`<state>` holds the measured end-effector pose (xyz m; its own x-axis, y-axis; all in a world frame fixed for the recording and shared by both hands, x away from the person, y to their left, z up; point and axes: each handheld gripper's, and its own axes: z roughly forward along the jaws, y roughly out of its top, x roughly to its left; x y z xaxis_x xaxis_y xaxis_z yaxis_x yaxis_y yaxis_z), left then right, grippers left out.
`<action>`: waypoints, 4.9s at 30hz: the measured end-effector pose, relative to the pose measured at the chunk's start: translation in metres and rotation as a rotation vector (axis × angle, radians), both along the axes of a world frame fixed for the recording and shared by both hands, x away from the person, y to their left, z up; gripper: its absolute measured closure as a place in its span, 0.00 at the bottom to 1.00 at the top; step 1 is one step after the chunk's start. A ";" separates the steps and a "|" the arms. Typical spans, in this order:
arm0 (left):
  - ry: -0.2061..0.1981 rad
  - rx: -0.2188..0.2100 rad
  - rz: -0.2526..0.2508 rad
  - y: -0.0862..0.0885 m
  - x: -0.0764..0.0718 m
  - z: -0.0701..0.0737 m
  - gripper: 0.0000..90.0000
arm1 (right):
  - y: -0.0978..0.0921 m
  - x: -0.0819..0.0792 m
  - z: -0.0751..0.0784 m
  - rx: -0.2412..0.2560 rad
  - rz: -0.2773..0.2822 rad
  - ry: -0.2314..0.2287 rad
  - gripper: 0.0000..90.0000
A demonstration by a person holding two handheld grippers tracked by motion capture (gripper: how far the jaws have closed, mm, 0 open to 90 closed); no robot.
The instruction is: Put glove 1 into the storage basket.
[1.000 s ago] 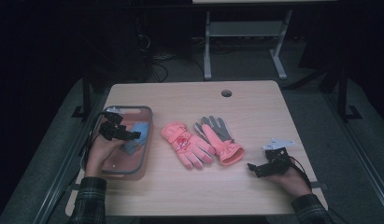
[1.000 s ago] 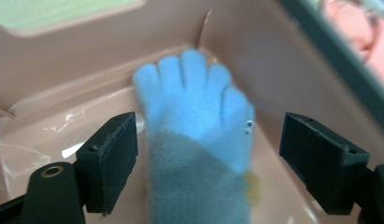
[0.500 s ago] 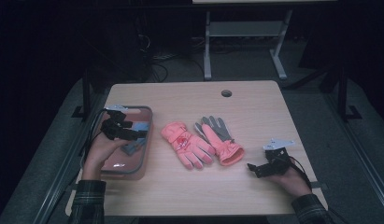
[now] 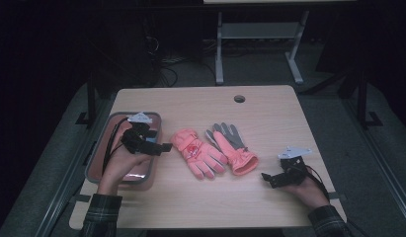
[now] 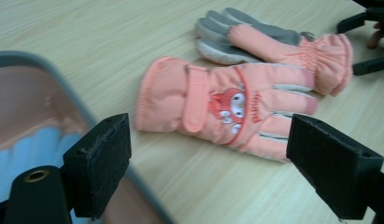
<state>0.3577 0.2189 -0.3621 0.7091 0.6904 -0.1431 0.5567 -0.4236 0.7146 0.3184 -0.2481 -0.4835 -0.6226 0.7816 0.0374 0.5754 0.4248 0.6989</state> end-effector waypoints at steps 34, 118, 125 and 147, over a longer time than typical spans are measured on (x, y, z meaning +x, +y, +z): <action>-0.036 0.062 -0.235 -0.084 -0.083 -0.076 0.15 | 0.000 -0.001 0.000 -0.002 0.003 0.003 0.00; -0.108 0.085 -0.276 -0.069 -0.088 -0.115 0.14 | 0.022 -0.003 0.052 0.039 0.212 0.106 1.00; -0.108 0.085 -0.276 -0.069 -0.088 -0.115 0.14 | 0.008 -0.021 0.052 0.033 0.204 0.108 1.00; -0.054 0.131 -0.192 -0.079 -0.080 -0.099 0.56 | -0.027 -0.023 0.056 0.098 0.025 -0.007 0.49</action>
<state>0.2778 0.1404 -0.4612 0.8333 0.5524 -0.0196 0.4197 -0.6093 0.6728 0.2949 -0.2754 -0.4273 -0.6422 0.7588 0.1085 0.5602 0.3680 0.7421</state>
